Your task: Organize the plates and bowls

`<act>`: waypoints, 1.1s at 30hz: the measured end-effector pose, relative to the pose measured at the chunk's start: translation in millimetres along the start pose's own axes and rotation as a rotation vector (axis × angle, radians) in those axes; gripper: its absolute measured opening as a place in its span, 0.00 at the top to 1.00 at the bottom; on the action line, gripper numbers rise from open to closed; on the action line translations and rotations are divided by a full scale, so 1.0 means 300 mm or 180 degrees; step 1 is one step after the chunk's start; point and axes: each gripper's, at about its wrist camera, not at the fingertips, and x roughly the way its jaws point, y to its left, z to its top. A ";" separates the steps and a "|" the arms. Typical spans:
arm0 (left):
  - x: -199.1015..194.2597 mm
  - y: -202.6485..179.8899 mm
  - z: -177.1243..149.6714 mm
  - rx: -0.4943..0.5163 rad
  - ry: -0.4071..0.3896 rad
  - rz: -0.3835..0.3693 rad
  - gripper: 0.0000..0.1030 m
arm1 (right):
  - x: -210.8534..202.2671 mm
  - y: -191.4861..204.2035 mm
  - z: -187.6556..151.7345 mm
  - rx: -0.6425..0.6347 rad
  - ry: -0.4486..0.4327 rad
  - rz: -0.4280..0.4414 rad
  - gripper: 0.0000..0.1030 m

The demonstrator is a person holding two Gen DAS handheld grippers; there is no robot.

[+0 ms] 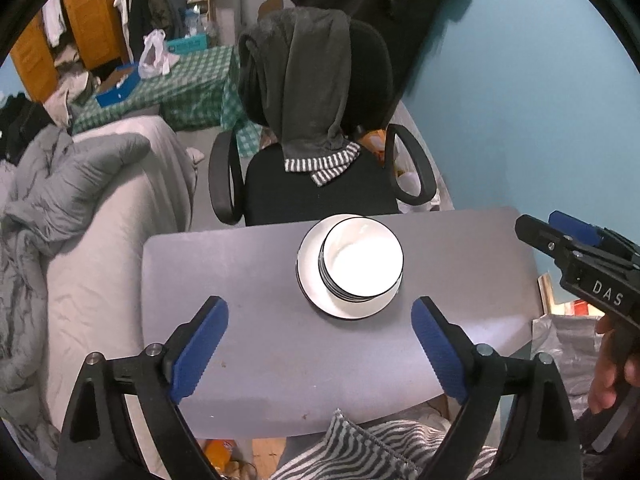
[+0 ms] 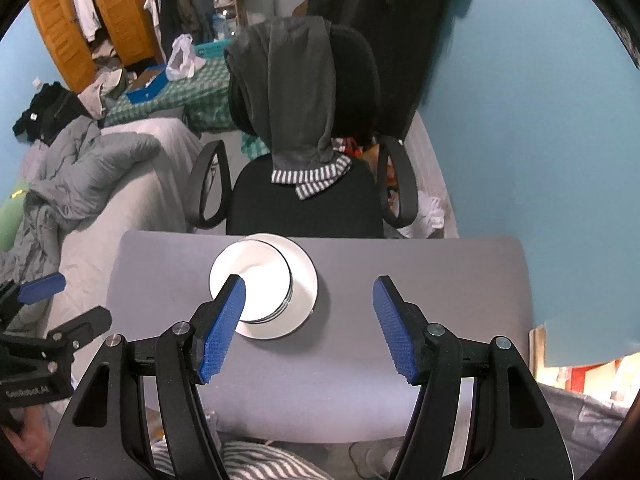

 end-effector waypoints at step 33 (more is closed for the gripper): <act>-0.113 -0.051 -0.019 0.0259 -0.0360 0.0109 0.00 | -0.106 -0.011 -0.042 0.0251 -0.0137 0.0072 0.37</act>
